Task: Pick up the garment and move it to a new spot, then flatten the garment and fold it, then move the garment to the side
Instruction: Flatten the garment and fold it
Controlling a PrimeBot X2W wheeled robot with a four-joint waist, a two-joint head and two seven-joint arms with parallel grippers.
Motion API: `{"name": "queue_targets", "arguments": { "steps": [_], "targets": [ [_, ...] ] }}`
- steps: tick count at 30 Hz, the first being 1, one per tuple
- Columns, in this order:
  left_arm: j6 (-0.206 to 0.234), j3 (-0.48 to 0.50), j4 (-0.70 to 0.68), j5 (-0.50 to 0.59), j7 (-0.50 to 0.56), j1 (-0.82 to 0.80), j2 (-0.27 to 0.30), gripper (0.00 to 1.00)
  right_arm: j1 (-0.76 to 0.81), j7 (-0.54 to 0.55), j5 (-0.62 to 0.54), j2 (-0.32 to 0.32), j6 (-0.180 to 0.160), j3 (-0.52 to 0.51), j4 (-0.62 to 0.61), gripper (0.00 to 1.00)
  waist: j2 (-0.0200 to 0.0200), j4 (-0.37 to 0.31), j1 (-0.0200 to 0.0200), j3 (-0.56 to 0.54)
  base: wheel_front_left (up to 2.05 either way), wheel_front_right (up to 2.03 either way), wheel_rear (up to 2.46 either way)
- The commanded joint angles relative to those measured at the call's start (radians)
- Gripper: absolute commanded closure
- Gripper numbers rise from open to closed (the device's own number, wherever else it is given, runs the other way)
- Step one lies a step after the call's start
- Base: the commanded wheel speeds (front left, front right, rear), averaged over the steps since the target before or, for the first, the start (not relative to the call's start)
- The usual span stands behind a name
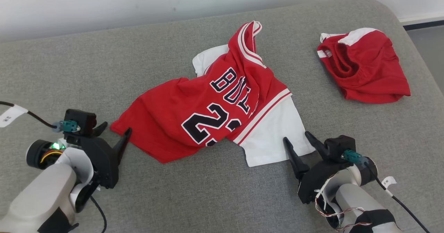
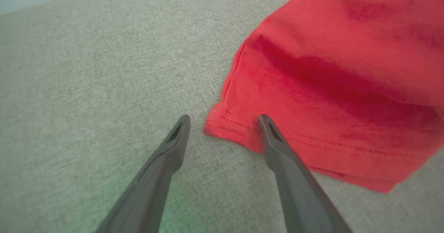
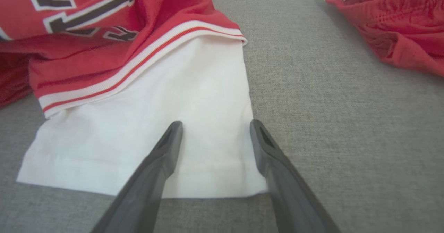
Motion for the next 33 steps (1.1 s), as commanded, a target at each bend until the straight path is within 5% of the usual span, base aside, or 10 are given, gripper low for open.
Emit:
{"name": "queue_targets", "arguments": {
  "steps": [1, 7, 9, 15, 23, 33],
  "targets": [
    [0.002, -0.007, 0.004, -0.011, -0.007, -0.006, -0.007, 0.0, -0.017, 0.006, 0.006, 0.002, -0.003, 0.008, 0.005, 0.0, -0.0001, 0.001, 0.0, 0.0, 0.0, 0.0, 0.0],
    [0.002, -0.042, 0.026, -0.052, -0.022, -0.03, -0.029, 0.0, -0.041, 0.042, 0.019, 0.011, -0.003, 0.051, 0.073, 0.0, -0.0001, -0.004, 0.0, 0.011, 0.0, 0.0, 0.0],
    [0.002, -0.074, 0.039, -0.064, -0.017, -0.037, -0.036, 1.0, -0.056, 0.048, 0.017, 0.02, -0.003, 0.071, 0.103, 1.0, -0.0001, -0.007, 0.0, 0.015, 0.0, 0.0, 0.0],
    [0.002, -0.101, 0.048, -0.094, -0.104, -0.035, -0.015, 1.0, -0.05, 0.009, 0.046, -0.002, -0.003, 0.069, 0.11, 1.0, -0.0001, 0.004, 0.0, -0.01, 0.0, 0.0, 0.0],
    [0.006, -0.063, -0.062, -0.154, -0.272, 0.11, 0.055, 1.0, 0.097, -0.021, 0.147, -0.096, -0.003, 0.026, -0.061, 1.0, -0.0001, 0.018, 0.0, -0.084, 0.0, 0.0, 0.0],
    [0.122, 0.05, -0.347, -0.11, -0.304, 0.381, 0.123, 1.0, 0.368, 0.051, 0.212, -0.185, -0.003, -0.136, -0.354, 1.0, -0.0001, 0.047, 0.0, -0.117, 0.0, 0.0, 0.0]
  ]
}}
